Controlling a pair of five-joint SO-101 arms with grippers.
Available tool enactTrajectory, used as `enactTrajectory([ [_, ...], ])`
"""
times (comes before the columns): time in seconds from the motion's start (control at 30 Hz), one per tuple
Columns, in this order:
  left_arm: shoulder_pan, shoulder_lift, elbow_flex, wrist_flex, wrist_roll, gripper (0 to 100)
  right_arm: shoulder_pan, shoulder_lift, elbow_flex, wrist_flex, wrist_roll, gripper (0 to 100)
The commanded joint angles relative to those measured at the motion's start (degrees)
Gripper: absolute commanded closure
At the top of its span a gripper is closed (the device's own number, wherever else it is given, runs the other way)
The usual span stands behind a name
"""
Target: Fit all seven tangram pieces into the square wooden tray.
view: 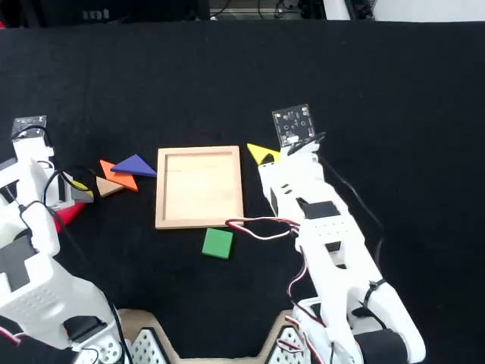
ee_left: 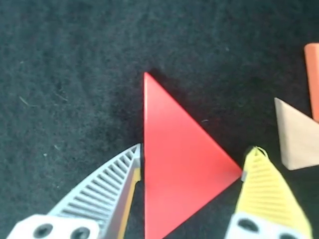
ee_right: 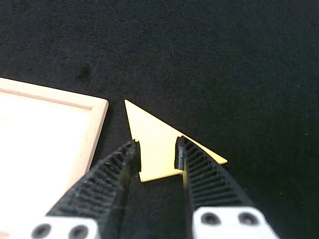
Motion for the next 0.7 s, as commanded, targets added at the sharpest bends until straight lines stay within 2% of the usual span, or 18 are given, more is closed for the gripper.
enactTrajectory([
  [0.0,0.5,-2.5,-0.8,1.0,0.7,69,-0.7,0.1,-0.7,-1.2,0.9,87.1],
  [0.53,4.2,-20.8,10.1,1.3,1.8,69,-0.7,0.1,-0.7,-1.2,0.9,87.1],
  [0.67,5.8,-26.6,8.0,8.2,6.2,69,-0.7,0.0,-0.7,-1.2,0.9,87.1],
])
